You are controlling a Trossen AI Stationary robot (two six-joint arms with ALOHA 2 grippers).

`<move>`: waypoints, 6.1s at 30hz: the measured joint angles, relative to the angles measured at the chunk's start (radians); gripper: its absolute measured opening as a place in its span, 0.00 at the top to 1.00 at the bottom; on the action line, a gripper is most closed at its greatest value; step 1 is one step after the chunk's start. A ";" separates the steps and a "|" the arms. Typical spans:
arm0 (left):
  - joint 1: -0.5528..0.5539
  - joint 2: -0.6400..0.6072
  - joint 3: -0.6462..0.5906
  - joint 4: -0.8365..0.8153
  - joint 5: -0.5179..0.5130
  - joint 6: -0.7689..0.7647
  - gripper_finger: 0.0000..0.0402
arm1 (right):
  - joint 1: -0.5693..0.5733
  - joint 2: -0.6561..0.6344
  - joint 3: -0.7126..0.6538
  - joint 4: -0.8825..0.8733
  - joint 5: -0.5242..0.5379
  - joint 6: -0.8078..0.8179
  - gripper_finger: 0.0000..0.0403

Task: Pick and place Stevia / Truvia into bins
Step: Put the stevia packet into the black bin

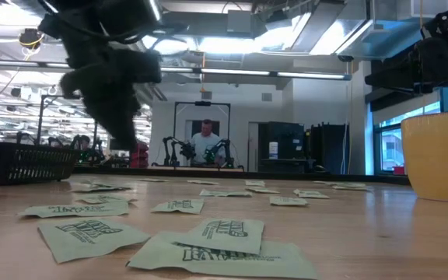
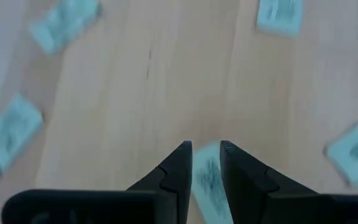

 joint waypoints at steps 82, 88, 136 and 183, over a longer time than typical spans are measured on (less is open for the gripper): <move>0.114 -0.323 -0.073 -0.752 -0.069 -0.763 0.99 | 0.000 0.000 0.000 -0.009 -0.003 0.021 0.78; 0.125 -0.323 -0.073 -0.748 -0.088 -0.762 0.99 | 0.000 0.000 0.000 -0.009 -0.003 0.021 0.78; 0.013 -0.096 -0.010 -0.042 0.057 0.140 0.81 | 0.000 0.000 0.000 -0.010 -0.002 0.022 0.78; -0.001 0.001 -0.014 -0.051 0.094 -0.155 0.99 | 0.000 0.000 0.000 -0.011 -0.003 0.022 0.78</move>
